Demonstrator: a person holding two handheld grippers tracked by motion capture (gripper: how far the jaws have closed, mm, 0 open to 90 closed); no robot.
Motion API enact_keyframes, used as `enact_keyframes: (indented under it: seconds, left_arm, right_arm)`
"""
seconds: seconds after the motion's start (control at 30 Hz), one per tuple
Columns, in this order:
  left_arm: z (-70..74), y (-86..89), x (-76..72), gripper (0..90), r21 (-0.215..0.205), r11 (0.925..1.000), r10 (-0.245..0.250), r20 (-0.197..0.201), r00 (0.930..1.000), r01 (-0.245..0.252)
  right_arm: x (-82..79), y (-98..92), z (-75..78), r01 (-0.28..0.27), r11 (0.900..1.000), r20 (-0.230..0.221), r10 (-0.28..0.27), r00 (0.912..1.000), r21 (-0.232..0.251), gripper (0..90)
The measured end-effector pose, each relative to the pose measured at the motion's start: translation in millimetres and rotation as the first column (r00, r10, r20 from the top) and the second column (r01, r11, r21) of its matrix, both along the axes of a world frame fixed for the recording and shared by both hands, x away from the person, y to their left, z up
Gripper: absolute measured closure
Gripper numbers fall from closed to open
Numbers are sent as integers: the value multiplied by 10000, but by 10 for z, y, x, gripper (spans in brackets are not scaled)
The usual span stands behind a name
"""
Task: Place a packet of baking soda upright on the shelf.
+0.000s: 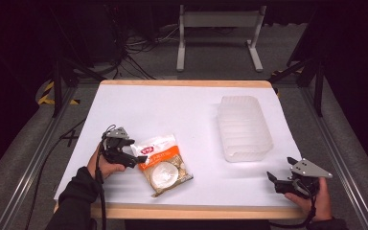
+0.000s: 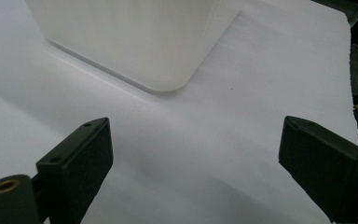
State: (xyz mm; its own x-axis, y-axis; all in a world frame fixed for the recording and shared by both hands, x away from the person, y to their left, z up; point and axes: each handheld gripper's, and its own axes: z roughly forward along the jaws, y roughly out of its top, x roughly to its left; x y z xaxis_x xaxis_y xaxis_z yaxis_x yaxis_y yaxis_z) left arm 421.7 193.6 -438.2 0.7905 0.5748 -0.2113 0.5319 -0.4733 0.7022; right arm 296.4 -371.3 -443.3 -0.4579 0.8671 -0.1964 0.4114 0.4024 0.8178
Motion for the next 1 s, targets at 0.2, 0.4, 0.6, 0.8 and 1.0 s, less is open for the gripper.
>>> enact_keyframes:
  seconds: [0.2,0.4,0.6,0.8,1.0]
  left_arm:
    - [-40,-100,109,59,300,9995,-98,-208,9997,104]
    - [-76,-151,164,84,485,9984,-276,-554,9981,302]
    - [-45,-213,178,154,562,9944,-851,-751,9935,894]
    - [-26,-199,271,258,482,9963,-656,-1126,9915,714]
    - [5,-169,285,294,782,9941,-640,-1310,9893,747]
  right_arm:
    - [2,6,-3,-40,10000,-44,39,10000,-41,104]
    - [6,3,-4,-42,10000,-61,42,10000,14,104]
    - [7,6,-4,-56,10000,-90,56,9999,-19,104]
    - [10,5,-5,-63,10000,-118,63,9999,-16,104]
    - [10,7,-5,-107,9999,-134,107,9999,-39,104]
